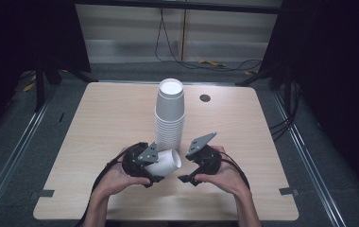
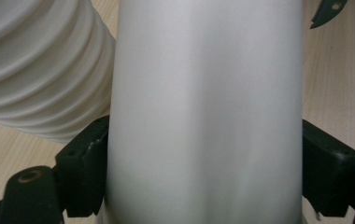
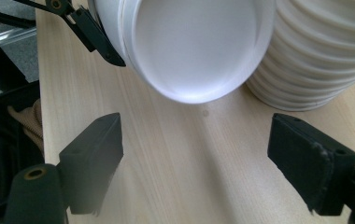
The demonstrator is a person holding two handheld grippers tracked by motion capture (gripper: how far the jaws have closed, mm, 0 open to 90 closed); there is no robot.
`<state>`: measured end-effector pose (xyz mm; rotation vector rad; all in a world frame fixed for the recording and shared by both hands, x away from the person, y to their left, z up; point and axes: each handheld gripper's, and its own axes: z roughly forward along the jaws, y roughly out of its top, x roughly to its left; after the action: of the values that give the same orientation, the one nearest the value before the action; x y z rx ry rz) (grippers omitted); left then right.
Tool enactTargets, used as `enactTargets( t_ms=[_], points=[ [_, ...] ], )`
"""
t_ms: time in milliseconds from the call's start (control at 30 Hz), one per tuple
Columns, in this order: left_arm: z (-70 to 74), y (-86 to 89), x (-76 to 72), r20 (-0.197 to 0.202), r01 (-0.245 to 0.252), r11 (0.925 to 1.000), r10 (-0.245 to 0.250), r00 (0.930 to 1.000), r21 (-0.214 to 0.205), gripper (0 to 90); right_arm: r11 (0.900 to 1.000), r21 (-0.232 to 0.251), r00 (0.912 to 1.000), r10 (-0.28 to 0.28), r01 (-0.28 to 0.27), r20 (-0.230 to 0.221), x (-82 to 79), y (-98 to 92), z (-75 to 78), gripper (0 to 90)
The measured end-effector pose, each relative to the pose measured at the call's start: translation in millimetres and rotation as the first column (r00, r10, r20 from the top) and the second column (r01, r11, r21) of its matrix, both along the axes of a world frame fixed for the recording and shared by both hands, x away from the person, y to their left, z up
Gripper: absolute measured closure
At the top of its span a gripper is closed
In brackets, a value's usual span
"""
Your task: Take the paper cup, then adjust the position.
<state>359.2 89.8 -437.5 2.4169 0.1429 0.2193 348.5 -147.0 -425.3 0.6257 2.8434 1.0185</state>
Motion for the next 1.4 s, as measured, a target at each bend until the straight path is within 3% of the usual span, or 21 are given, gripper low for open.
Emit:
enactTargets(
  t_ms=[333,633,833,1000,1033,1067,1133,1233,1400],
  points=[
    [-0.2,-9.2,-3.6,0.016,0.026,0.9974,-0.027,0.9995,0.067,16.9,0.9994,-0.033,0.9998,0.008,-0.008,-0.016,1.3,1.5,-2.4,18.6],
    [-1.8,-17.4,-7.1,0.012,0.044,0.9962,-0.045,0.9989,0.076,16.9,0.9993,-0.024,0.9995,0.027,-0.027,-0.019,0.1,1.5,-0.5,18.2],
    [-4.4,-22.5,-9.5,0.013,0.076,0.9906,-0.078,0.9969,0.114,16.9,0.9981,-0.040,0.9986,0.045,-0.046,-0.029,-0.2,4.4,1.4,17.9],
    [-8.0,-27.6,-12.7,0.003,0.083,0.9892,-0.084,0.9965,0.121,16.9,0.9970,-0.038,0.9974,0.067,-0.068,-0.025,0.1,7.1,4.2,17.5],
    [-9.7,-29.3,-14.4,-0.007,0.062,0.9939,-0.062,0.9981,0.091,16.8,0.9970,-0.041,0.9974,0.065,-0.066,-0.031,-0.2,7.5,4.4,17.5],
    [-9.3,-29.7,-14.5,-0.006,0.064,0.9939,-0.064,0.9979,0.090,16.8,0.9966,-0.038,0.9970,0.072,-0.073,-0.030,-0.2,7.7,4.9,17.4],
    [-5.5,-30.0,-12.4,0.015,0.111,0.9845,-0.114,0.9933,0.136,16.9,0.9963,-0.033,0.9963,0.078,-0.079,-0.036,0.0,8.0,5.0,17.0],
    [-4.9,-32.1,-13.7,0.025,0.121,0.9845,-0.125,0.9919,0.127,16.8,0.9954,-0.022,0.9947,0.093,-0.094,-0.044,1.2,9.3,4.3,16.5],
    [-6.8,-35.3,-15.4,0.009,0.127,0.9854,-0.129,0.9916,0.113,16.9,0.9935,-0.012,0.9919,0.113,-0.114,-0.058,1.8,12.2,2.8,18.0]
  ],
)
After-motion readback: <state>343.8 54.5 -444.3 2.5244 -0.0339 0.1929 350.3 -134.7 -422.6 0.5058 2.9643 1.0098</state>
